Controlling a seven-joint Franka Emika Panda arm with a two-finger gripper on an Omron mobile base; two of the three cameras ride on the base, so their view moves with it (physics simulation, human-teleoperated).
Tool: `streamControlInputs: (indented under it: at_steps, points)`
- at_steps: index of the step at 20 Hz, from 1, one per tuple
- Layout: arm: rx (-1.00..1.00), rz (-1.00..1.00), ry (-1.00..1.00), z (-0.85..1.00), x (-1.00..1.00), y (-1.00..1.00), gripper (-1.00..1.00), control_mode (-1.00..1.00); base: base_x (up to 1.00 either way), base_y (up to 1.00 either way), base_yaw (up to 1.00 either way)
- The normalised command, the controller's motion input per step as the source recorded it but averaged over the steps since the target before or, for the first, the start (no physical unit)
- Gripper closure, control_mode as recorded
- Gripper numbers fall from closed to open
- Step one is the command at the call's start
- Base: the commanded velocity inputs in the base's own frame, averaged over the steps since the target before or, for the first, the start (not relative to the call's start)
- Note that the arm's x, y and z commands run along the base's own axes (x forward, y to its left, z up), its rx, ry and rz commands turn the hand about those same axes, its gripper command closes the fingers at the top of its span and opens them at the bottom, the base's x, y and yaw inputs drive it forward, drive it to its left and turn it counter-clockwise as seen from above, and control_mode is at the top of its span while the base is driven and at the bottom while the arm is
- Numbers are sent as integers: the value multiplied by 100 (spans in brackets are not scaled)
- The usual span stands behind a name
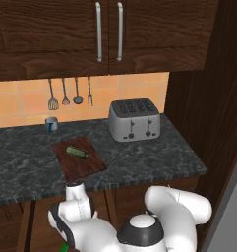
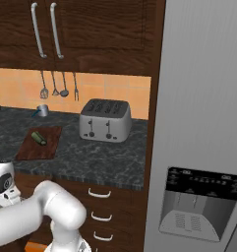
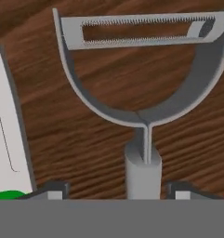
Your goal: Place the appropriate cutting tool for cutting the cucumber skin on the cutting board.
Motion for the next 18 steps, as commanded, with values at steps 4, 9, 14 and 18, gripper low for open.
streamControlInputs:
  at_steps: [4, 9, 14, 18]
  points:
    - [0, 0, 0, -16, 0, 0, 100, -100, 0, 0, 0]
    - [2, -9, -4, 13, -37, 0, 100, -100, 0, 0, 0]
    - [0, -13, -13, 91, -88, 0, 100, -100, 0, 0, 0]
    - [0, -18, -12, 100, -90, 0, 100, -100, 0, 0, 0]
